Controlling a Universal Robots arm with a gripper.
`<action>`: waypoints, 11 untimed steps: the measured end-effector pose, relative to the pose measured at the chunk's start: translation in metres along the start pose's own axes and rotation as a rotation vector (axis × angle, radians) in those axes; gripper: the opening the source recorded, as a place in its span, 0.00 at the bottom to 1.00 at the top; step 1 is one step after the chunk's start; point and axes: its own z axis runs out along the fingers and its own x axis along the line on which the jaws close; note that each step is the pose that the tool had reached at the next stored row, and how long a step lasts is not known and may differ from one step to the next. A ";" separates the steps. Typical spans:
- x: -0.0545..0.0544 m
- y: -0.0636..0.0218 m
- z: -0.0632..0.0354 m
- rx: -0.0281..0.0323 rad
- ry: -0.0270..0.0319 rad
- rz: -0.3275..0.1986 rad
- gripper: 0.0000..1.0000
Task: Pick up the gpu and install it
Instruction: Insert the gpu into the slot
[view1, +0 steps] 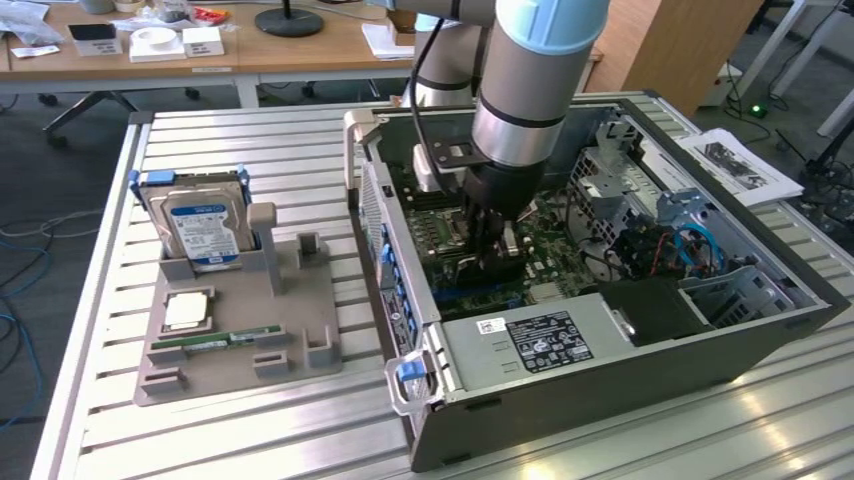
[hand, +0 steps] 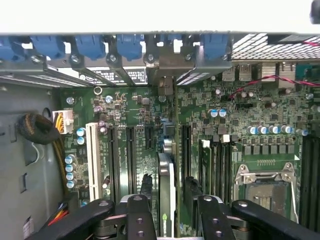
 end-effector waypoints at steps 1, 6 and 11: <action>0.000 -0.0001 -0.0033 0.0000 0.0000 0.000 0.40; -0.001 -0.0006 -0.0254 0.0001 -0.0001 0.000 0.40; -0.002 -0.0011 -0.0480 0.0000 -0.0001 0.000 0.40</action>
